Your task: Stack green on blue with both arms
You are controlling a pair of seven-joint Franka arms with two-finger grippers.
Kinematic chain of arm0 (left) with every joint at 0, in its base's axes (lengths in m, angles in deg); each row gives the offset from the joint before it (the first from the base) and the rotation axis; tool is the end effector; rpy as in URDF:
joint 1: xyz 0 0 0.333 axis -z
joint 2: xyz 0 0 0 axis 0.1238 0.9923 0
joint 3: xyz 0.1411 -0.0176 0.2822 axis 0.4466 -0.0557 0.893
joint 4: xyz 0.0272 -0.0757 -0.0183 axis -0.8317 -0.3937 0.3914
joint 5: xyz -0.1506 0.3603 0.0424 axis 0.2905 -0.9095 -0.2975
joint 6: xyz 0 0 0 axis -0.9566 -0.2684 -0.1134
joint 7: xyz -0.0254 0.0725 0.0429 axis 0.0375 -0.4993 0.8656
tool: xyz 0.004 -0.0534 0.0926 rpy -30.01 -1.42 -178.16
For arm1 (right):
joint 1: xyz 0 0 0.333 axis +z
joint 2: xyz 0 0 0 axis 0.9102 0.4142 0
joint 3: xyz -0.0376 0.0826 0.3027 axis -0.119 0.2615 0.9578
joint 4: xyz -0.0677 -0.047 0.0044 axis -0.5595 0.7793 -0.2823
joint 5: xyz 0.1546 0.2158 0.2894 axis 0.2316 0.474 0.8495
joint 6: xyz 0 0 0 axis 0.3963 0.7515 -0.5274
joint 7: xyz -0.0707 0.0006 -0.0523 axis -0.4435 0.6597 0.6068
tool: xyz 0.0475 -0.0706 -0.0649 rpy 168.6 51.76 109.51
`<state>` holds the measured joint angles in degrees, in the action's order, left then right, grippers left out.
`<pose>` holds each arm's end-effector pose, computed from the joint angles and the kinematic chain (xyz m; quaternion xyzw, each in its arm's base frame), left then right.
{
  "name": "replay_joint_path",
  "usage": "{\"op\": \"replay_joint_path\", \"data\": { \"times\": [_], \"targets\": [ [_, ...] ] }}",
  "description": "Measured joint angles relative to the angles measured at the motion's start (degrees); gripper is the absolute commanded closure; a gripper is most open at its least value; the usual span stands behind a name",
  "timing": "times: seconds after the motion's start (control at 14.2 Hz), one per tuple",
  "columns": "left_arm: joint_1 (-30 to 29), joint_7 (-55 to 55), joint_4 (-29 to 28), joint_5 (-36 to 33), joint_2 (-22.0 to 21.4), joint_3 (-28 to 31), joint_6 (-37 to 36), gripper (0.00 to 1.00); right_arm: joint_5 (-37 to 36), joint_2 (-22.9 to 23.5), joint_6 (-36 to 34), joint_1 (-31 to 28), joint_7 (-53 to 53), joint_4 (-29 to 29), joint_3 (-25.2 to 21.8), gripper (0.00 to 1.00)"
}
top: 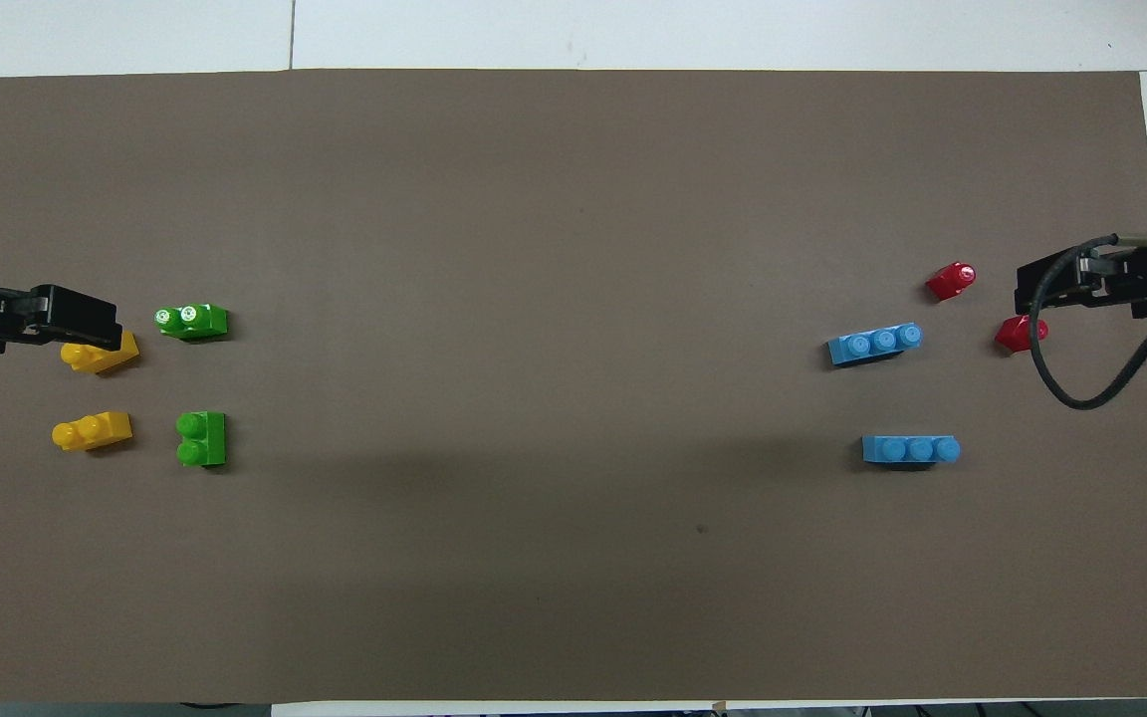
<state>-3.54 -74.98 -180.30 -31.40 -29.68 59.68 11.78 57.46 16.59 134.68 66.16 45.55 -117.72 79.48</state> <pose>0.5350 -0.0398 0.6095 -0.9993 0.0297 0.0212 0.0046 0.5541 0.0051 0.6007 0.9992 -0.0345 -0.0162 0.0155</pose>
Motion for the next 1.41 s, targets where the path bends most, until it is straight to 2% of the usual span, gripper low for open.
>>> {"op": "replay_joint_path", "data": {
  "times": [1.13,1.41],
  "targets": [
    [0.06,-0.24,-0.3,0.0,-0.06,-0.03,-0.16,0.0,0.0,-0.03,0.0,-0.3,-1.85,-0.01,-0.35,0.0],
    [0.05,-4.0,-5.39,0.0,-1.45,0.16,3.09,0.0,0.0,-0.03,0.23,-1.49,-2.23,-0.01,-0.69,0.0]
  ]
}}
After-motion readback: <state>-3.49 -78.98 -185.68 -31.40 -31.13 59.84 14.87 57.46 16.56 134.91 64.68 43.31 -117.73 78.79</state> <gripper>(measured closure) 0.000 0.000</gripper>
